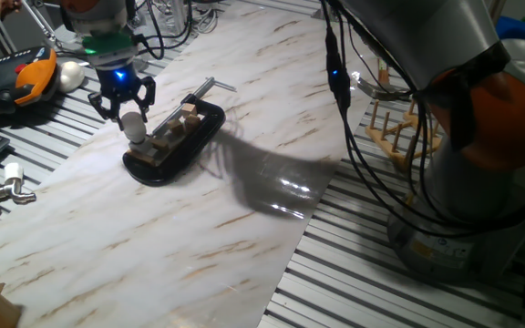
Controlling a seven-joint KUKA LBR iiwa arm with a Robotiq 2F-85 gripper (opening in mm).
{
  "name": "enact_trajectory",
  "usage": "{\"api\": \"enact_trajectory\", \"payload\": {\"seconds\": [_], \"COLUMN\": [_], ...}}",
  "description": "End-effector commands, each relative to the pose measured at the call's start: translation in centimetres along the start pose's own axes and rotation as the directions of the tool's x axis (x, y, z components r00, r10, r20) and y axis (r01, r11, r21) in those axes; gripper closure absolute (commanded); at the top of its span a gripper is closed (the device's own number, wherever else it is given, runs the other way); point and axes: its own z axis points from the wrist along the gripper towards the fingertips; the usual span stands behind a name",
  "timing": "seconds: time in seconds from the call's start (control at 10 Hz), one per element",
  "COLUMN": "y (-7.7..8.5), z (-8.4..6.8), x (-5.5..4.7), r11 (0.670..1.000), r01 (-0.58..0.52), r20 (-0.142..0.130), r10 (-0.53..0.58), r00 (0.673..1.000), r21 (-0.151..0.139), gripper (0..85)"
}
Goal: Install the light bulb by rotating it
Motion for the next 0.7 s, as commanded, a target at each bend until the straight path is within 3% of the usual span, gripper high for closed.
{"api": "enact_trajectory", "payload": {"seconds": [0.0,0.3,0.6], "y": [-0.02,-0.02,0.03], "z": [-0.04,-0.12,0.03], "x": [-0.03,0.03,0.0], "r11": [0.998,0.99,0.98], "r01": [-0.065,-0.144,-0.199], "r20": [0.014,0.045,0.043], "r10": [0.065,0.144,0.198], "r00": [0.998,0.989,0.979], "r21": [0.0,0.0,-0.002], "gripper": [85.0,85.0,85.0]}}
